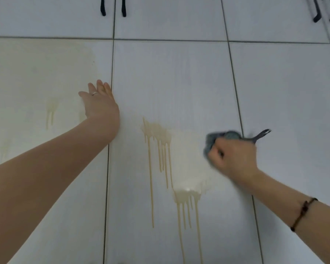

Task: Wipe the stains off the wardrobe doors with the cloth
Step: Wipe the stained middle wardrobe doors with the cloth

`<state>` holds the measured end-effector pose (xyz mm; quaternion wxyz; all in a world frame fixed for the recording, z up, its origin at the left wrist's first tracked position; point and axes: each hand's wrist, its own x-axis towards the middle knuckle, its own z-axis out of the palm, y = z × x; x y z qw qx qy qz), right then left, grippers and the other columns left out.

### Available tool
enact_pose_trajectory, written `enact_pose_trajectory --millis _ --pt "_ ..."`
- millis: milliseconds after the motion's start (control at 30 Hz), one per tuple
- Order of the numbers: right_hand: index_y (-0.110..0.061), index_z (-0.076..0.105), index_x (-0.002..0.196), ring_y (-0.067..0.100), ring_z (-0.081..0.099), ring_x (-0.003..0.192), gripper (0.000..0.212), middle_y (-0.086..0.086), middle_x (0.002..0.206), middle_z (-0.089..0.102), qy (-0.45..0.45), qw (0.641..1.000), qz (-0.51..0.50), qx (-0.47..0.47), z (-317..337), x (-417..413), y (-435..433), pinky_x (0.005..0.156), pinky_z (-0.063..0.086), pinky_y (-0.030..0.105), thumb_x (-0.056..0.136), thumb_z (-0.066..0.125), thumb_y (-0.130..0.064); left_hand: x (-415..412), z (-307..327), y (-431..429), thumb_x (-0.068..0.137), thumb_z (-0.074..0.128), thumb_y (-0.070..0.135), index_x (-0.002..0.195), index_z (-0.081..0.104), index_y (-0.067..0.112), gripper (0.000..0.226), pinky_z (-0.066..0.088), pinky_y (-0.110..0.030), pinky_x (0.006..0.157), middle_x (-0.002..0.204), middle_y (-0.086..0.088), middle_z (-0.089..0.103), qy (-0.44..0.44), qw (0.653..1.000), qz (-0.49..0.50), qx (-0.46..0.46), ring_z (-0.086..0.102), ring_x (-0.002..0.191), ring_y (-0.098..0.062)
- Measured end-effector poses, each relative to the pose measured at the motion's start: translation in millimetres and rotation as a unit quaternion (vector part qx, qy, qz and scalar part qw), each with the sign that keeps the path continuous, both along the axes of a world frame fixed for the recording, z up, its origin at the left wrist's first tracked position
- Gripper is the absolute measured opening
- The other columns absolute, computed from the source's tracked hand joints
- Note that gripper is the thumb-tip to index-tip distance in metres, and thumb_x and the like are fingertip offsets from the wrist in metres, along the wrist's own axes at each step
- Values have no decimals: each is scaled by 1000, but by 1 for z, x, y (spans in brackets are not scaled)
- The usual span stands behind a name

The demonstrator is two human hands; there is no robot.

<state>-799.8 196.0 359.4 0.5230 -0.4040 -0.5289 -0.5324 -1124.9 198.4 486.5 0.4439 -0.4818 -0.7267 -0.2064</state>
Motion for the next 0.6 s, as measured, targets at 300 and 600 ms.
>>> enact_pose_trajectory --millis 300,600 --pt "-18 44 57 27 46 41 31 2 48 45 92 995 -5 27 10 13 -5 46 33 26 85 47 -31 1 -3 10 103 34 19 153 -10 -7 72 29 -52 116 165 -22 -4 17 1000 20 18 9 152 -40" --pt "-14 43 58 31 45 46 32 2 48 41 219 974 -38 38 51 18 -5 50 26 28 84 43 -34 4 -4 9 103 32 19 153 -7 -8 70 30 -53 114 164 -23 -1 3 999 18 26 11 151 -41"
